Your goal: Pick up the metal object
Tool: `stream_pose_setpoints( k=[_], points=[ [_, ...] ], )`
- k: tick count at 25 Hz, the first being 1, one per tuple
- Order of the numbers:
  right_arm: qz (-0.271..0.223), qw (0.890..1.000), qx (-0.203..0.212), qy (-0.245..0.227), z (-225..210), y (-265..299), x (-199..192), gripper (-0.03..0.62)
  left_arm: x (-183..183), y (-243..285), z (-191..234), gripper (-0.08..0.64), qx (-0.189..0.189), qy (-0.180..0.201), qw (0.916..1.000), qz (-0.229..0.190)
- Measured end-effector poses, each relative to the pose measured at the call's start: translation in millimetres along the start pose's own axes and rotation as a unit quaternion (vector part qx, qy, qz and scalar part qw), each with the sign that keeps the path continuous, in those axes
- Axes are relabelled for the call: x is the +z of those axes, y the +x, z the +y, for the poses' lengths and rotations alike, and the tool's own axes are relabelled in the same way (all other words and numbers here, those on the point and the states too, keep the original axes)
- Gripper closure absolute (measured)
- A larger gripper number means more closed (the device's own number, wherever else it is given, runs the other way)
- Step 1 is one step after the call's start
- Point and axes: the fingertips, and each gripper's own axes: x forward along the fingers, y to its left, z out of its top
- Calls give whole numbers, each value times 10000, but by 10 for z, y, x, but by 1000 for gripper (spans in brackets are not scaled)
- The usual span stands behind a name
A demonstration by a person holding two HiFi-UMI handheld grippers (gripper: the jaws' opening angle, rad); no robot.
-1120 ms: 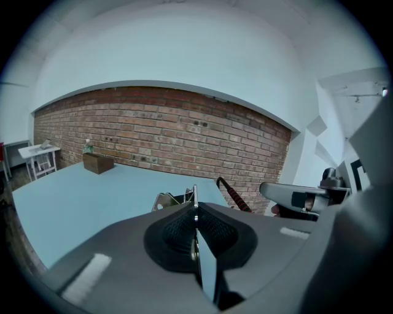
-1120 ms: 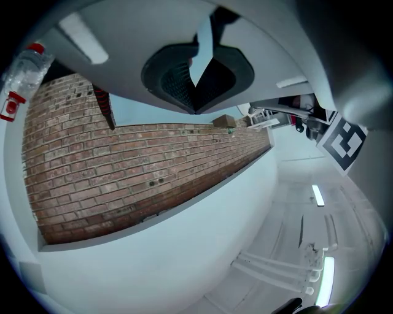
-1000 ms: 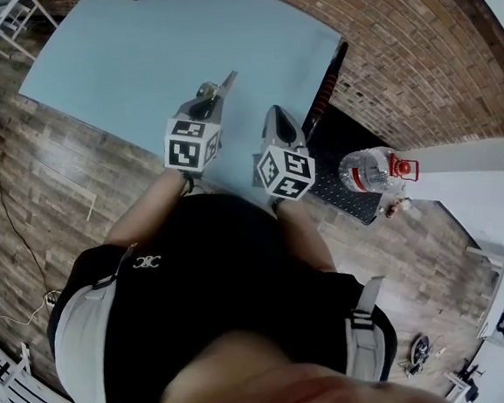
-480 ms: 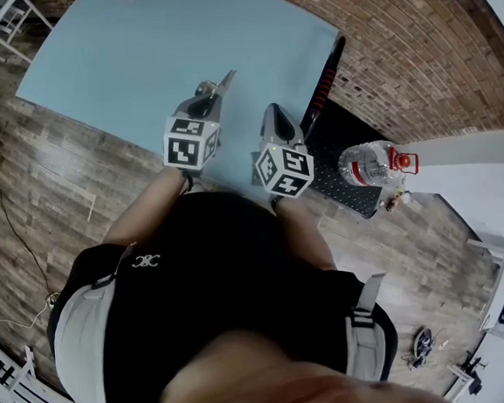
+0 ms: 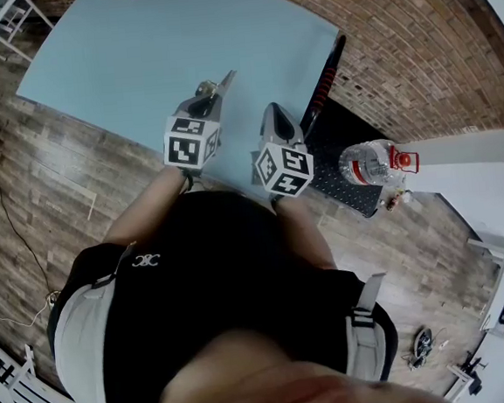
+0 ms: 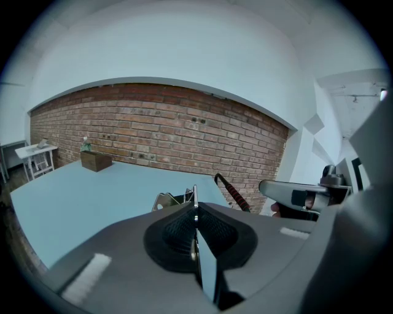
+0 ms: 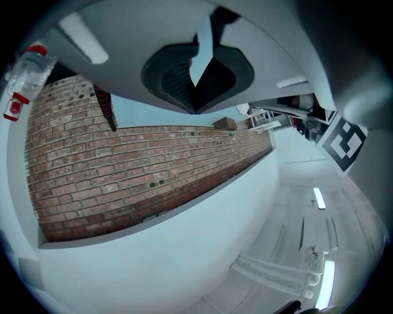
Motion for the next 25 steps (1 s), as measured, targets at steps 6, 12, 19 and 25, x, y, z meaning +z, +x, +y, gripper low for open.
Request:
stream_pose_setpoints(
  k=[6, 12, 19, 25],
  points=[
    [46, 10000, 5, -13, -32, -15, -16, 581, -6, 0, -47, 555, 0, 5, 10000, 22],
    [34, 10000, 35, -2, -27, -12, -22, 581, -17, -8, -52, 555, 12, 12, 10000, 24],
    [-70, 9998, 17, 163, -74, -18, 12, 581, -18, -13, -50, 555, 33, 13, 10000, 27],
    [-233, 9983, -265, 454, -240, -10, 69, 583, -15, 30, -64, 555, 38, 37, 10000, 52]
  ],
)
